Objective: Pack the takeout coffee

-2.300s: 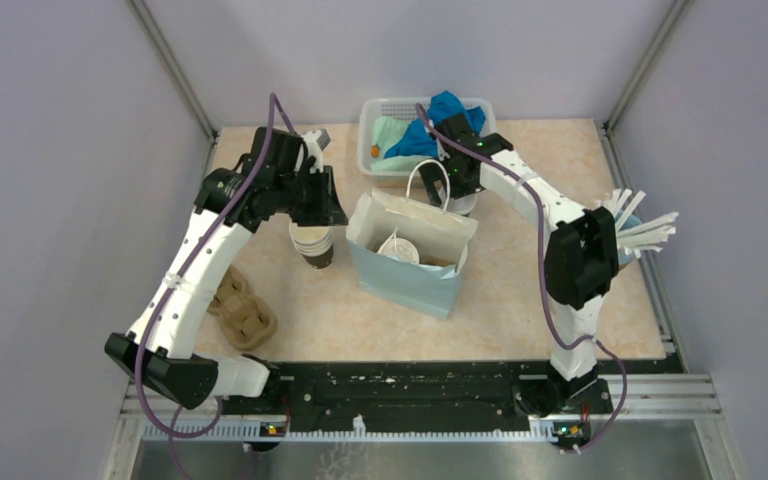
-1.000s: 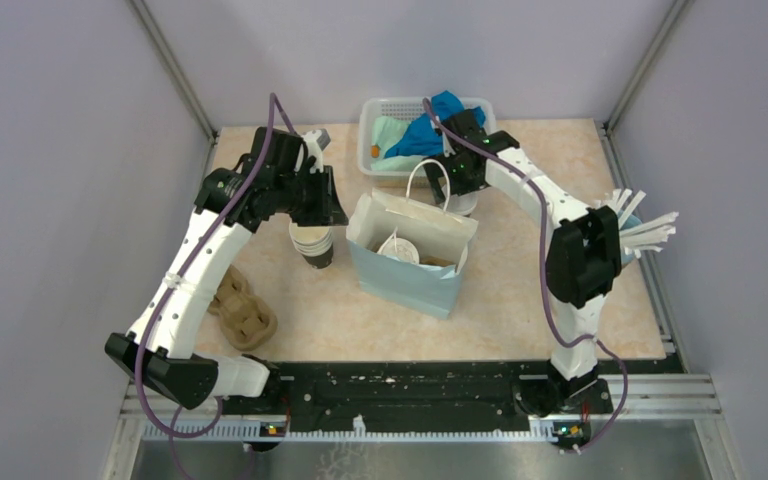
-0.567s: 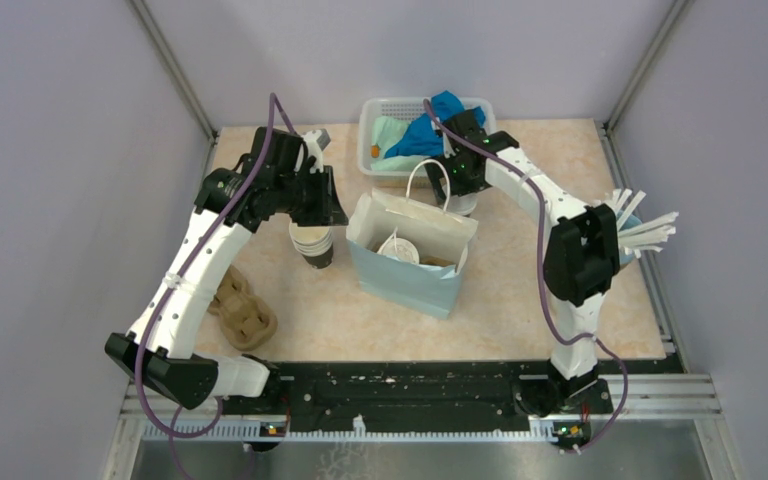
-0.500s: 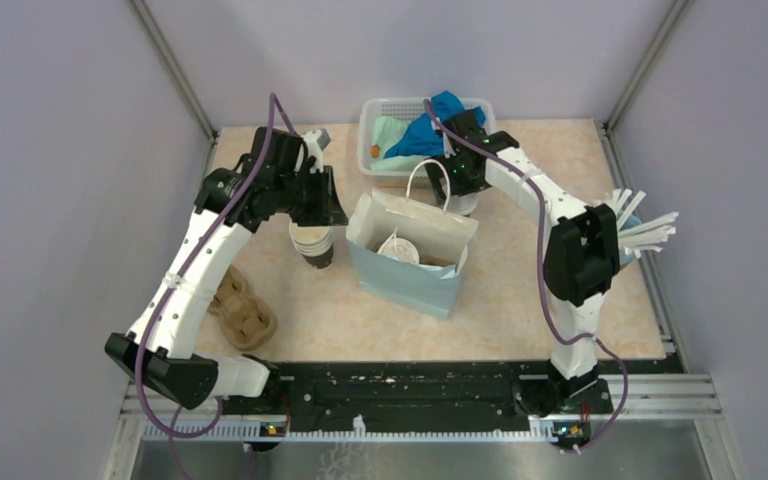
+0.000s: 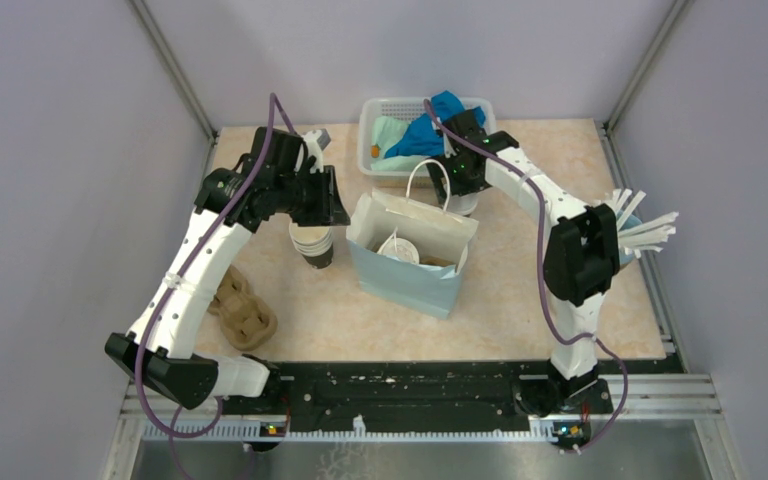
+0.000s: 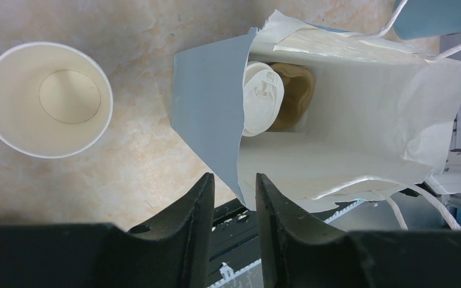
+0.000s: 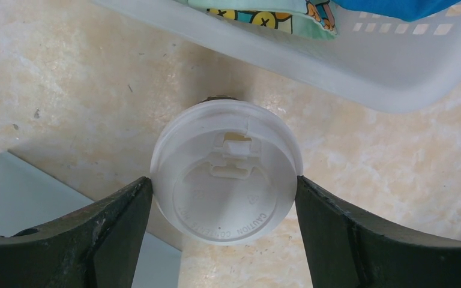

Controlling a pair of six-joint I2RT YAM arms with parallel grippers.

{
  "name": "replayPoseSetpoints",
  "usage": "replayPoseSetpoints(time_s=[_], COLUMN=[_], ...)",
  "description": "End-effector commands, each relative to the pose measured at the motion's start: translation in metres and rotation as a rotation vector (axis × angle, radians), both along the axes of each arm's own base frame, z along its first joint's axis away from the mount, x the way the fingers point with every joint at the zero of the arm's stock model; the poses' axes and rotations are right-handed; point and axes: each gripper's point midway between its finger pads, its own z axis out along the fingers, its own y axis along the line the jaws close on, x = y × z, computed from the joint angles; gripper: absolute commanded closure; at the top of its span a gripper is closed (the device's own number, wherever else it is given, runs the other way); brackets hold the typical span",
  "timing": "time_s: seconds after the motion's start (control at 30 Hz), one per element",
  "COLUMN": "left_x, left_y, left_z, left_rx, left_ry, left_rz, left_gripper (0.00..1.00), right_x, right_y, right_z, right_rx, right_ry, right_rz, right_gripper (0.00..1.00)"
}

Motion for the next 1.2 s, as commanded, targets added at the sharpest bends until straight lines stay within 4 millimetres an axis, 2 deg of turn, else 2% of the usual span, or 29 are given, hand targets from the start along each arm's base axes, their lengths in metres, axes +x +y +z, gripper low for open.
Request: replayPoseSetpoints(time_s=[0.0,0.17,0.27,0.4,0.47,0.53,0.6,0.83,1.0,1.07,1.17], left_x=[0.003,0.006,0.008,0.015,0.019,0.022,0.024,0.022,0.013,0.01,0.01], left_y=[-0.004,-0.011,-0.017,-0.022,-0.025,-0.027,-0.03,-0.033,-0.028,-0.028,-0.031], left_z=[0.028,0.04,0.046,0.052,0.054,0.053,0.053,0.046,0.045,0.038,0.03], left_rx=[-0.052,-0.112,-0.146,-0.17,-0.179,-0.187,-0.193,-0.201,-0.205,-0.203,-0.205], left_ry=[-0.084,-0.108,-0.118,-0.144,-0.152,-0.155,-0.158,-0.132,-0.129,-0.113,-0.087], left_rz=[-0.004,-0.002,-0.007,-0.016,-0.022,-0.029,-0.035,-0.048,-0.035,-0.041,-0.055], left_gripper=[0.6,0.5,0.46,0.41,0.4,0.4,0.39,0.35,0.28,0.25,0.24], right_x=[0.007,-0.001,-0.011,-0.038,-0.056,-0.071,-0.079,-0.069,-0.078,-0.082,-0.091], right_y=[-0.005,-0.016,-0.032,-0.069,-0.082,-0.089,-0.088,-0.089,-0.093,-0.096,-0.111], right_z=[0.053,0.083,0.097,0.126,0.144,0.16,0.164,0.14,0.099,0.084,0.055], right_rx=[0.036,0.065,0.068,0.101,0.125,0.133,0.154,0.119,0.085,0.077,0.063], right_ry=[-0.129,-0.184,-0.199,-0.238,-0.277,-0.321,-0.348,-0.261,-0.161,-0.136,-0.077], right_rz=[-0.034,-0.061,-0.104,-0.192,-0.204,-0.195,-0.161,-0.187,-0.22,-0.24,-0.294], right_gripper=[0.19,0.22,0.22,0.23,0.24,0.24,0.24,0.25,0.24,0.23,0.22])
